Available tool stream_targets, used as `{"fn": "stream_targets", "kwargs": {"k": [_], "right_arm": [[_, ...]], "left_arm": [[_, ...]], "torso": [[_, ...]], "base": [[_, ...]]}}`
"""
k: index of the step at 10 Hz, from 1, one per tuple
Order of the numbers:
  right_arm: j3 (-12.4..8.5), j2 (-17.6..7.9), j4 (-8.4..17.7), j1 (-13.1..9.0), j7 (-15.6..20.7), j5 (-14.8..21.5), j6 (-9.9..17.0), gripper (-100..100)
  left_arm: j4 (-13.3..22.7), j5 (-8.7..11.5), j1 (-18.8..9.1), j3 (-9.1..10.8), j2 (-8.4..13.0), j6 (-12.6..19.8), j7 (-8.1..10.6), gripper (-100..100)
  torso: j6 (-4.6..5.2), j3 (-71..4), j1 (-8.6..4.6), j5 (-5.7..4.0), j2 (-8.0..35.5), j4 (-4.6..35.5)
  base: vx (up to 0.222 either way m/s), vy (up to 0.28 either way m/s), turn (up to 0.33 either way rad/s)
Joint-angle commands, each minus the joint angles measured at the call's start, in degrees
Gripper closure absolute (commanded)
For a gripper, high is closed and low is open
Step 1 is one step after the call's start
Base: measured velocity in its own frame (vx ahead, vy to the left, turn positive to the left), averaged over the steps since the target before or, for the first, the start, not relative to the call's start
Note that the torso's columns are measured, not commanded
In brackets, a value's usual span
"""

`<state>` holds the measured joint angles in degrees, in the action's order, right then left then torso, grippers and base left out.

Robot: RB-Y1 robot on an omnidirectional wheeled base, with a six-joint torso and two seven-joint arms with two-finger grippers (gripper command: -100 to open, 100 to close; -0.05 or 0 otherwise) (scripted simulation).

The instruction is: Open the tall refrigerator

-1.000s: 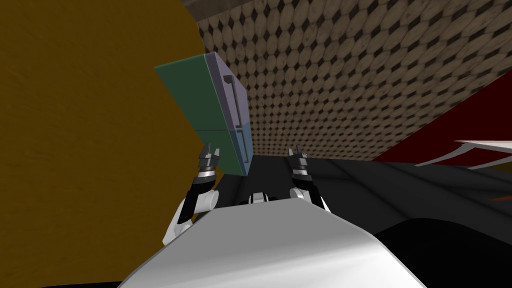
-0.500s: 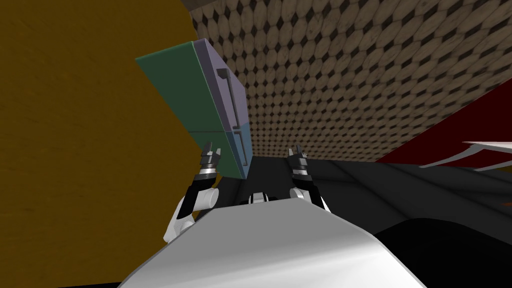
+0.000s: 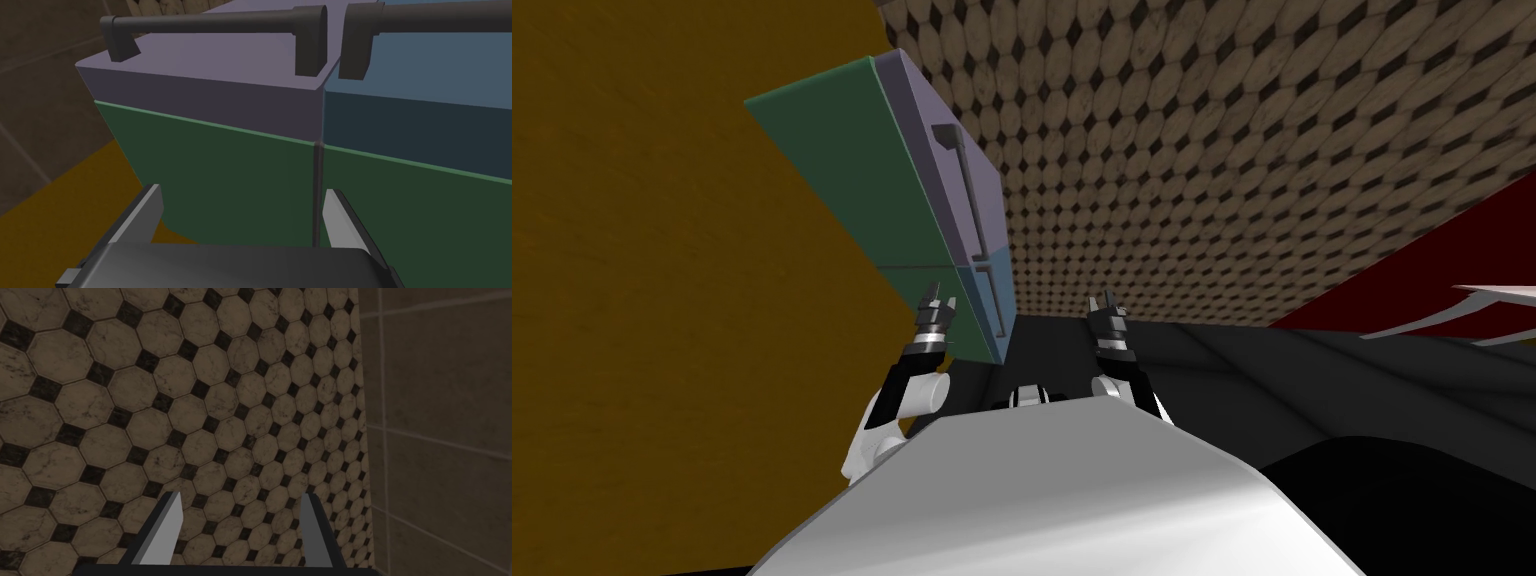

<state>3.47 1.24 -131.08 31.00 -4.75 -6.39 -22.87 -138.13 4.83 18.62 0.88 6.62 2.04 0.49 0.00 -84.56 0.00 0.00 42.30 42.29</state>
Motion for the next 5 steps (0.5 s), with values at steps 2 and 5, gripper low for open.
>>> {"fn": "stream_targets", "kwargs": {"k": [2,5], "right_arm": [[0.0,0.0,0.0,0.0,0.0,0.0,0.0,0],[0.0,0.0,0.0,0.0,0.0,0.0,0.0,0]], "left_arm": [[-1.1,0.9,-1.3,0.34,-0.3,5.8,0.26,-100],[-2.0,1.7,-2.5,0.59,0.1,10.6,0.47,-100]], "torso": [[0.00,0.0,-0.01,0.00,0.0,0.0],[0.00,-0.1,-0.06,-0.02,-0.1,0.0]], "base": [[0.110,-0.014,-0.009],[0.139,-0.031,-0.010]]}}
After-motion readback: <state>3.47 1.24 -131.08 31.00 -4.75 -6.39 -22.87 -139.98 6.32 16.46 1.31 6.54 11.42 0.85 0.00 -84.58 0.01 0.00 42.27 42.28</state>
